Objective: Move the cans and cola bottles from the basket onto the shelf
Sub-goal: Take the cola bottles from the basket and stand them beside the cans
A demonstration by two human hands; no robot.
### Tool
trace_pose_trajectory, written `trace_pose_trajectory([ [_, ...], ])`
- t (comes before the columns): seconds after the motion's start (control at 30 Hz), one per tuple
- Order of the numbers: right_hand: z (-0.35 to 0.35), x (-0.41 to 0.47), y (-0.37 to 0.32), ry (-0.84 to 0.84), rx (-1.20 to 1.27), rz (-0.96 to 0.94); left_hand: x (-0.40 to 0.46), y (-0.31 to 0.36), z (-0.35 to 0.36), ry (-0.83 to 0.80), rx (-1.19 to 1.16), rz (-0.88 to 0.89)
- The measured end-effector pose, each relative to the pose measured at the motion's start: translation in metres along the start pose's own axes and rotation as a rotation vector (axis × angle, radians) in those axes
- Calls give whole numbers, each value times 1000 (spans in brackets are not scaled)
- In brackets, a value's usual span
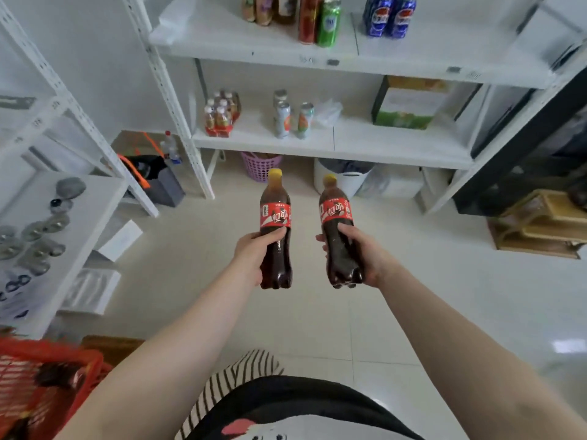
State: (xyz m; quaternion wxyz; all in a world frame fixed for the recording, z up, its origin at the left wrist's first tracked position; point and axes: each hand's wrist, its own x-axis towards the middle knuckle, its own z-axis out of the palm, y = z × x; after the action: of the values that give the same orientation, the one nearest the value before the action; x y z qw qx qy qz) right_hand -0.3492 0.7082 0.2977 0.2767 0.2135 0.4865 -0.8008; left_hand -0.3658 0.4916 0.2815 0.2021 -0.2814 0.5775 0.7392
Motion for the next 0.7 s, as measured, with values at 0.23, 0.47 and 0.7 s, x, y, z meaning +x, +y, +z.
trace_pose_trajectory([
  [0.23,-58,37,-62,115,-16,-130,56,47,95,-129,115,11],
  [0.47,-97,81,-150,230,-17,-263,137,101,181,-224,111,-2],
  [0.7,-150,109,-232,366,51,-313,202,150,278,-324,111,-51],
])
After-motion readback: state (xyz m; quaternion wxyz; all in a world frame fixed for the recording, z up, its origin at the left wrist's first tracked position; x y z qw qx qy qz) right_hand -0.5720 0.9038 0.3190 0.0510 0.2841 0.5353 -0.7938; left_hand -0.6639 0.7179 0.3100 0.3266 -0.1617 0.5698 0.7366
